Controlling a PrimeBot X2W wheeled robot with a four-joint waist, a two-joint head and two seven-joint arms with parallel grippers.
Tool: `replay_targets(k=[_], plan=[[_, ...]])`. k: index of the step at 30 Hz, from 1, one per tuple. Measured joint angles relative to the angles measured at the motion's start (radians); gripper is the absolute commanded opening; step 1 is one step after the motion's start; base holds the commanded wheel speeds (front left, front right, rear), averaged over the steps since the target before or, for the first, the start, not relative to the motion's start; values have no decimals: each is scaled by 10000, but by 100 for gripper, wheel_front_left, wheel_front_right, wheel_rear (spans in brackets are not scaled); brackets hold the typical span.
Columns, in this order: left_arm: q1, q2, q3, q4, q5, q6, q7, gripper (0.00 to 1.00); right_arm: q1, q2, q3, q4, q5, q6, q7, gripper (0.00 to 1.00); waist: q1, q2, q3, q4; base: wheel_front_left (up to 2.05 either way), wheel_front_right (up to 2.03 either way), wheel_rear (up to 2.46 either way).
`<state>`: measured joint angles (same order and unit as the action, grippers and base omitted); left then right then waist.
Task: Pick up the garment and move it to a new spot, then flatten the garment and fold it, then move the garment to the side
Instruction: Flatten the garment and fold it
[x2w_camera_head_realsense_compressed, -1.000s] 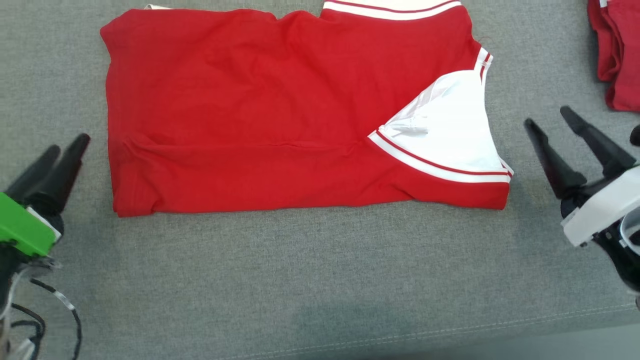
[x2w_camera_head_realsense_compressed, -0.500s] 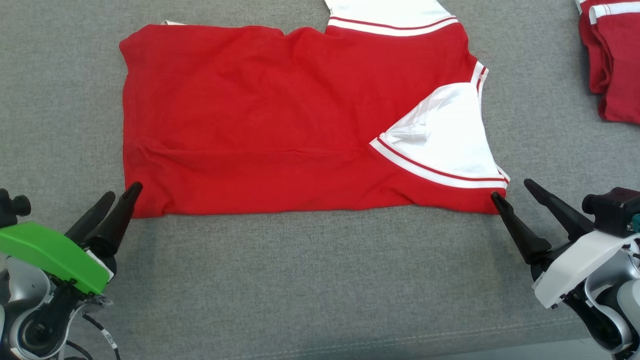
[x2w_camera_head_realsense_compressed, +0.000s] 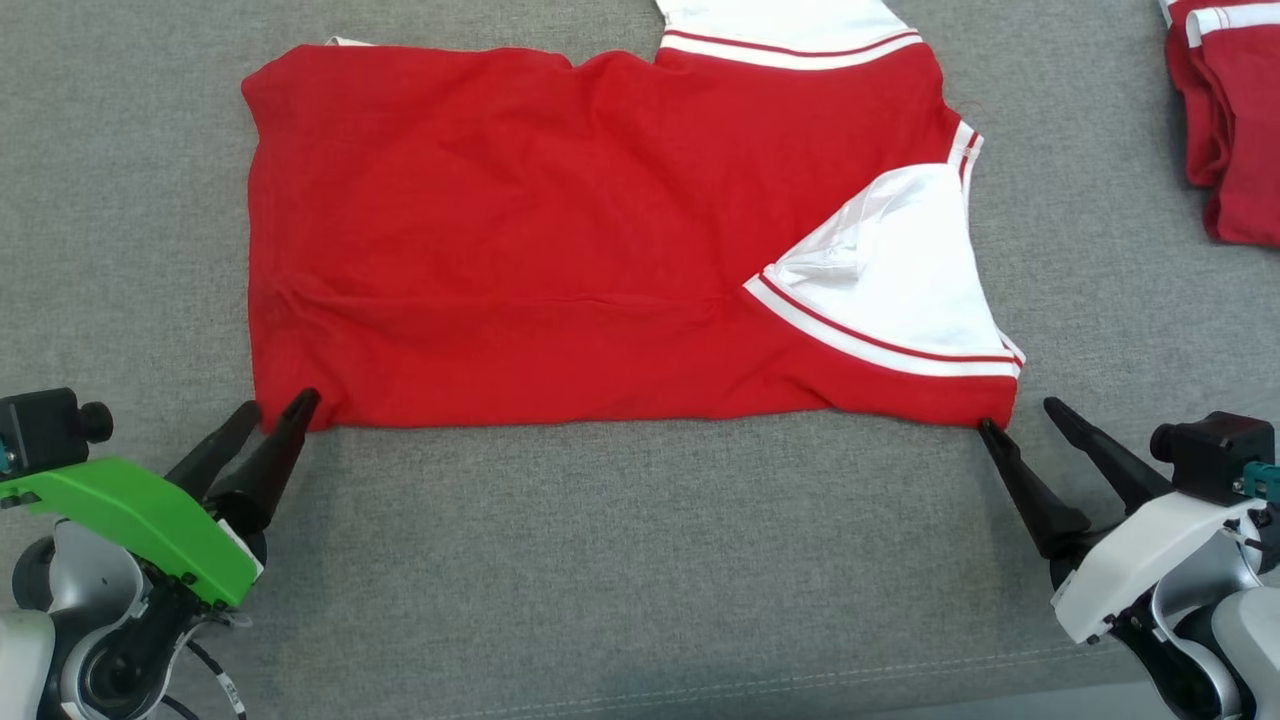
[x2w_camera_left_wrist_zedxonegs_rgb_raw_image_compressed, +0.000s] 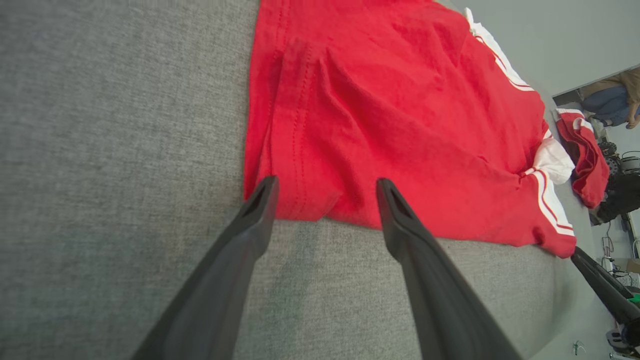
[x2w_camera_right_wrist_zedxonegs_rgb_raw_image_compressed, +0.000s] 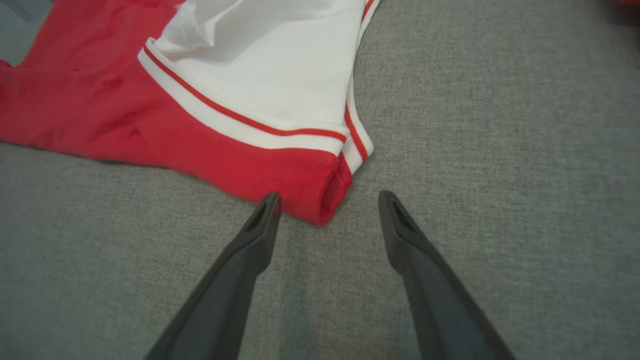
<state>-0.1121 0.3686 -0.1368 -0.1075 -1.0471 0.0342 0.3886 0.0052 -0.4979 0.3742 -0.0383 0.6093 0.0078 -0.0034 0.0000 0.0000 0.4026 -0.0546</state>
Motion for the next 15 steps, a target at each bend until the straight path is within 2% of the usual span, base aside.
replay_targets(k=[7,15], plan=[[37,222,-109,125,341,-81,-117,100,-1,184,117,136,0,4,-96,100,0,0,15,32,0,0,0],[213,201,-295,318,447,-92,-123,100,-11,217,157,259,-6,27,-140,100,0,0,-18,69,0,0,0]])
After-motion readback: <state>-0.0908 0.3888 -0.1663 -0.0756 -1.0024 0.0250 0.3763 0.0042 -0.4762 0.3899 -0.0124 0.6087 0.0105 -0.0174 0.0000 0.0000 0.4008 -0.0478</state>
